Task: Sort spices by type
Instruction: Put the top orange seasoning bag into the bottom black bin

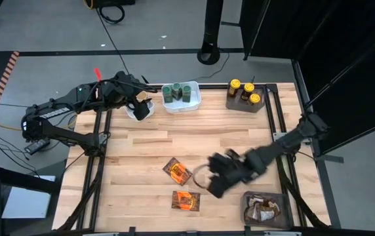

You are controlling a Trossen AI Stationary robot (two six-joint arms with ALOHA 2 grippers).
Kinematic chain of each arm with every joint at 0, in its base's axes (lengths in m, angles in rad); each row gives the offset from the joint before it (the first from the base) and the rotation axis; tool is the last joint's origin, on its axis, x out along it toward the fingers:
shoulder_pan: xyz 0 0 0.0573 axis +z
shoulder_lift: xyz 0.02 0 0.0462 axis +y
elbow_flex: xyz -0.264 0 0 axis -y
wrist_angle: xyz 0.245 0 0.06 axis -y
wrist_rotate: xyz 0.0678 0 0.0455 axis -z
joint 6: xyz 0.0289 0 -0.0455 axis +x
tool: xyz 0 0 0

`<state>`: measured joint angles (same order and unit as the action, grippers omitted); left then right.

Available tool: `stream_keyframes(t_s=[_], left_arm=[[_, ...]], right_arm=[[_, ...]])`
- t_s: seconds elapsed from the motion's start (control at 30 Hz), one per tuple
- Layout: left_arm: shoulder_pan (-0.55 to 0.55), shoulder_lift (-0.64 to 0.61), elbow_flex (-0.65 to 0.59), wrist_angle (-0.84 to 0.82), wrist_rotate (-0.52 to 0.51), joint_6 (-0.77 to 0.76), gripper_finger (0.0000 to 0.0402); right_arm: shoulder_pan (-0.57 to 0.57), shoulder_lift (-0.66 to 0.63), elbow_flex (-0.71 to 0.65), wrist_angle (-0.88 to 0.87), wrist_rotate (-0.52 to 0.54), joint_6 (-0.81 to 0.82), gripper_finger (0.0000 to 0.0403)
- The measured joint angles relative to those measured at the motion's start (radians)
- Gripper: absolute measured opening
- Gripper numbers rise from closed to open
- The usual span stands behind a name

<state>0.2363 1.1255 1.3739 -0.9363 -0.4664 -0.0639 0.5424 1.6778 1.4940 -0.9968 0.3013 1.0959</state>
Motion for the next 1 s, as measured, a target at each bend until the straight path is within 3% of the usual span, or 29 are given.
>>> stream_keyframes(t_s=[0.17, 0.3, 0.53, 0.67, 1.0], left_arm=[[0.0, 0.0, 0.0, -0.003, 0.0, 0.0, 0.0332], [0.0, 0.0, 0.0, -0.01, 0.0, 0.0, 0.0332], [0.0, 0.0, 0.0, -0.03, 0.0, -0.001, 0.0332], [0.0, 0.0, 0.0, -0.03, 0.0, -0.001, 0.0332], [0.0, 0.0, 0.0, -0.03, 0.0, -0.023, 0.0332]], right_arm=[[-0.137, 0.061, 0.0, 0.172, -0.036, -0.389, 0.0248], [-0.204, 0.135, 0.0, 0.268, -0.053, -0.546, 0.0287], [-0.267, 0.291, 0.0, 0.463, -0.212, -0.572, 0.0361], [-0.27, 0.329, 0.0, 0.577, -0.252, -0.599, 0.0384], [-0.29, 0.334, 0.0, 0.499, -0.153, -0.647, 0.0369]])
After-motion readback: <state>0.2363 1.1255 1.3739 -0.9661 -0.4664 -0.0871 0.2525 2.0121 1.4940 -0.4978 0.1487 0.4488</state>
